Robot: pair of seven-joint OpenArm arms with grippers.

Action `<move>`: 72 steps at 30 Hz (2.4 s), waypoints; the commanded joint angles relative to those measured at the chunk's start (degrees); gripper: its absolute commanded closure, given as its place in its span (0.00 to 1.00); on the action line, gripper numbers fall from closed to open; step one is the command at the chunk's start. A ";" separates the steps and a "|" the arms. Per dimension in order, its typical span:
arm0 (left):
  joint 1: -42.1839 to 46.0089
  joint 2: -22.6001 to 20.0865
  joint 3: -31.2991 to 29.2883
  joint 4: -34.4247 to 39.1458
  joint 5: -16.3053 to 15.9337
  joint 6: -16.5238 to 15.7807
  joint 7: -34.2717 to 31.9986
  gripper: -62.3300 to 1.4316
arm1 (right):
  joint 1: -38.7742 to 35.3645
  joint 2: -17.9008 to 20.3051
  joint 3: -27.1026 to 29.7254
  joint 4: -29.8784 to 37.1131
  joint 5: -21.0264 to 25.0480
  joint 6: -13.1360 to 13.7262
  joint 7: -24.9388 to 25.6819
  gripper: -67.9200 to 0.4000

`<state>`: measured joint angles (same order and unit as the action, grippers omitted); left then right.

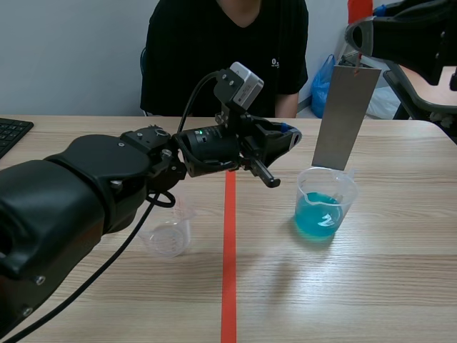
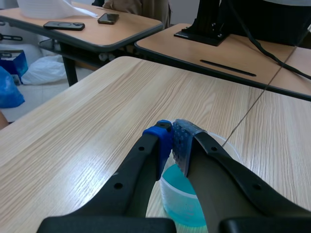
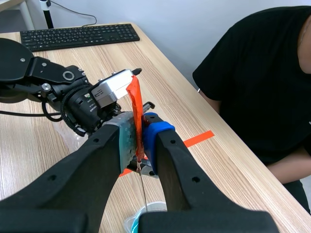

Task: Do the redox reaction experiment.
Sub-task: 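Raise the plate and point at it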

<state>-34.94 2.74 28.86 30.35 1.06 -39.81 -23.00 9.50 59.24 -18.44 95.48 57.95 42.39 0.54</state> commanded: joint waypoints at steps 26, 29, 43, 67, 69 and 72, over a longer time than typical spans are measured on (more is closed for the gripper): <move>-1.60 -6.32 -2.67 0.87 0.09 -0.07 -3.17 0.91 | 0.96 0.90 1.31 0.44 0.85 0.33 0.87 0.98; -1.62 -7.32 -2.69 0.87 0.04 -0.07 -3.50 0.91 | 0.96 0.90 1.31 0.44 0.85 0.33 0.87 0.98; 1.25 -21.42 -10.16 6.05 -0.42 -0.07 -3.10 0.91 | 0.96 0.90 1.31 0.44 0.83 0.33 0.85 0.98; 56.22 -39.63 -50.12 24.57 -1.88 7.85 -8.96 0.91 | 0.96 0.90 1.29 0.44 0.83 0.33 0.85 0.98; 61.99 -37.75 -53.92 25.70 -1.84 9.42 -10.19 0.91 | 0.96 0.90 1.29 0.44 0.85 0.33 0.87 0.98; 69.59 -33.97 -58.93 27.06 -0.52 11.78 -12.79 0.91 | 0.98 0.70 1.29 0.44 0.85 0.33 0.90 0.98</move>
<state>34.79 -32.21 -29.87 56.66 0.47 -28.45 -34.52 9.50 59.24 -18.44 95.48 57.95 42.39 0.54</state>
